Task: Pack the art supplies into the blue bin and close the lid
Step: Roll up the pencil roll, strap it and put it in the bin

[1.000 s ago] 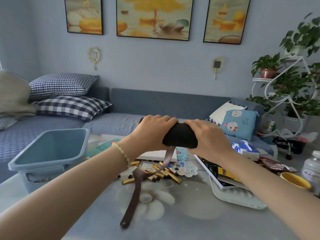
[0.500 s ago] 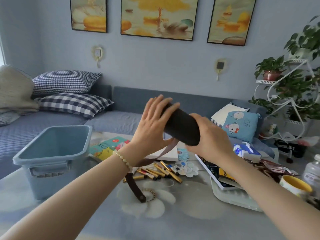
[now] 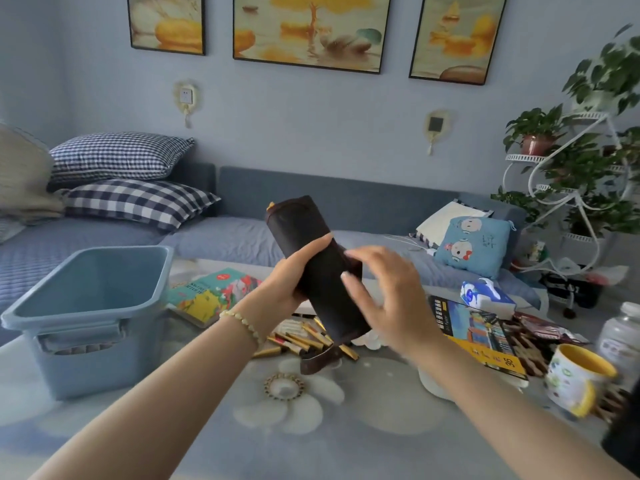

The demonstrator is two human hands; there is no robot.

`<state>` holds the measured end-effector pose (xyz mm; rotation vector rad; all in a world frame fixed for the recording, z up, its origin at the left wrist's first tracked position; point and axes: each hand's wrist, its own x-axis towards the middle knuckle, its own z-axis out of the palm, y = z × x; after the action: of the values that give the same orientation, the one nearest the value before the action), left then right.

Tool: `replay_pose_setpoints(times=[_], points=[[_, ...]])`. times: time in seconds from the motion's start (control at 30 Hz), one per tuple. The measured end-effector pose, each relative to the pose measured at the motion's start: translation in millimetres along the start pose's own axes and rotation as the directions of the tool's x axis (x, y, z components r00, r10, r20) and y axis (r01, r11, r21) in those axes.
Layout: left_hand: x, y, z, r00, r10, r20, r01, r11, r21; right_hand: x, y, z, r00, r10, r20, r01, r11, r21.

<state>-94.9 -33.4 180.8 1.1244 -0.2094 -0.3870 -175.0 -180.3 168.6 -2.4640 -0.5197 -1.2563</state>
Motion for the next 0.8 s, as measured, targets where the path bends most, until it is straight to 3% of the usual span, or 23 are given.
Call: replay_pose_setpoints(times=[0.03,0.1,0.17,0.27,0.4,0.5,0.6,0.8], points=[[-1.0,-0.8,-4.9,0.999,-0.017,0.038,0.016,1.000,0.024,4.8,4.6,-3.5,0.983,0.180,0.038,-0.184,0.965,0.187],[-5.0,-1.1,-9.8,0.994,-0.038,0.107,0.033,0.998,0.046,13.2,10.0,-10.3,0.826,0.458,0.328,-0.562,0.708,0.428],[-12.3,3.6,-8.6,0.987,-0.041,0.157,0.031,0.997,0.068,14.0,14.4,-10.7,0.711,0.422,0.562,-0.693,0.551,0.464],[-18.6,9.0,-10.7,0.982,-0.048,0.180,0.024,0.990,0.137,3.6,20.2,-2.2,0.677,0.277,0.682,-0.725,0.407,0.555],[-19.1,9.8,-21.0,0.983,-0.089,0.162,0.058,0.981,0.185,3.4,29.2,-8.3,0.717,0.272,0.642,-0.692,0.167,0.702],[-17.6,6.9,-25.6,0.981,-0.067,0.184,0.042,0.989,0.139,8.1,34.7,-14.5,0.739,0.296,0.605,-0.658,0.126,0.743],[-19.5,5.8,-18.9,0.968,-0.042,0.248,0.024,0.997,0.072,2.6,30.0,-0.2,0.703,0.286,0.652,-0.702,0.132,0.699],[-15.9,-8.5,-7.0,0.955,0.017,0.295,-0.012,1.000,-0.017,-8.0,9.7,22.8,0.623,0.157,0.766,-0.699,-0.329,0.635]])
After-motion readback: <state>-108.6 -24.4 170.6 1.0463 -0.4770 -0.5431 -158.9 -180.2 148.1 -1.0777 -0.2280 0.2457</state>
